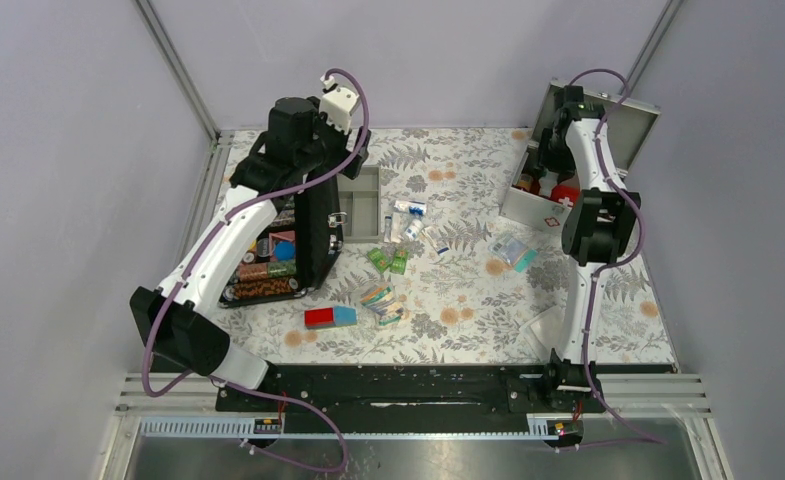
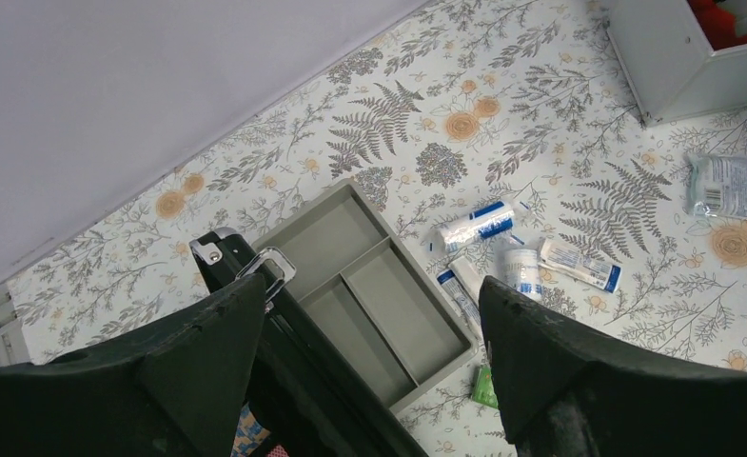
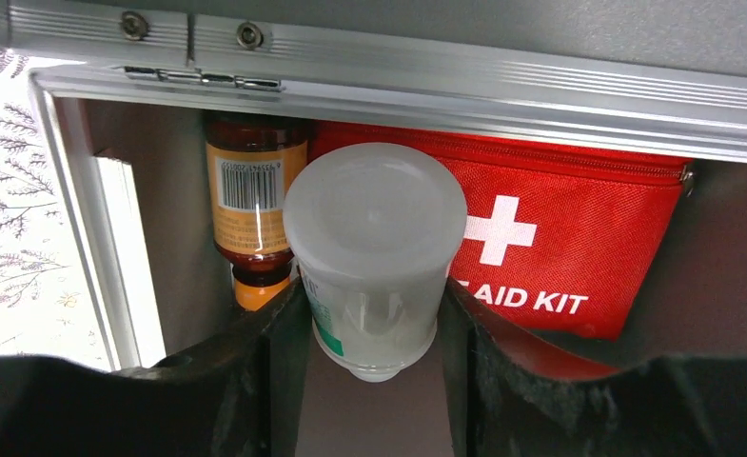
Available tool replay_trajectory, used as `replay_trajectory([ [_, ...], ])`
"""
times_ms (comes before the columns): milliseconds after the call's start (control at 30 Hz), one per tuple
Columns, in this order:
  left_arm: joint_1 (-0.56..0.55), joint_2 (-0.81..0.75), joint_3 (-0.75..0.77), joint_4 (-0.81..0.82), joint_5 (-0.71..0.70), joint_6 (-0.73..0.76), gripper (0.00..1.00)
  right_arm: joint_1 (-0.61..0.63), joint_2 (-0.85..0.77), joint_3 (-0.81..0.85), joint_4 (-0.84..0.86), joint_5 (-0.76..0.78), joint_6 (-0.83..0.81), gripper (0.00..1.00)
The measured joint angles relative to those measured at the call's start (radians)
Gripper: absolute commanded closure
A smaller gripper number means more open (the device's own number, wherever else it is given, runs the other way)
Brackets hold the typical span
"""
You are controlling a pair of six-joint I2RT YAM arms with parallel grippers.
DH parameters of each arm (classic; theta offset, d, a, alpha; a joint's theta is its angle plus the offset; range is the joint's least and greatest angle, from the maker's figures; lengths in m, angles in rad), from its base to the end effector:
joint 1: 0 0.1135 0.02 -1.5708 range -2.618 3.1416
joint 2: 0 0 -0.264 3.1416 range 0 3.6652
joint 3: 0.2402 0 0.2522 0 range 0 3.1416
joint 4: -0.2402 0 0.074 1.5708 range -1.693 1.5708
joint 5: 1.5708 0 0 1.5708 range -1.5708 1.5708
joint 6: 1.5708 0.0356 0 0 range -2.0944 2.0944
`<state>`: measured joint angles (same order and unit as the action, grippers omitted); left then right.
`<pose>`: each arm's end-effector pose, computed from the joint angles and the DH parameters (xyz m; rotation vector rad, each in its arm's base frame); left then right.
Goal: Organize the medicine kit
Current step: Place the pill bottle in the medicine box.
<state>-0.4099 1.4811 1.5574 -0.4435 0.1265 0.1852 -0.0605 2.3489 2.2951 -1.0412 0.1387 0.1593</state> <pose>0.3083 -0.1388 0.4157 0.6504 1.8326 -0.2719 0.5020 -0.0353 0.2511 0.3358 2.6350 -0.1525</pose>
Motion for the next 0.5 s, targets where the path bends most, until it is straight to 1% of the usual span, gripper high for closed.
replay_trajectory([
  [67,0.003,0.0,0.0,-0.002,0.0,0.005,0.18,0.0,0.009,0.0,0.002,0.002,0.009,0.68],
  [233,0.003,0.0,0.003,-0.012,-0.004,0.022,0.18,0.001,0.034,0.011,0.007,0.003,0.019,0.62],
  [300,0.003,0.0,0.005,-0.013,-0.005,0.029,0.18,0.001,0.047,0.013,0.011,0.003,0.019,0.58],
  [500,0.003,0.0,0.02,-0.019,-0.005,0.036,0.18,0.001,0.074,0.013,0.012,-0.007,0.026,0.54],
])
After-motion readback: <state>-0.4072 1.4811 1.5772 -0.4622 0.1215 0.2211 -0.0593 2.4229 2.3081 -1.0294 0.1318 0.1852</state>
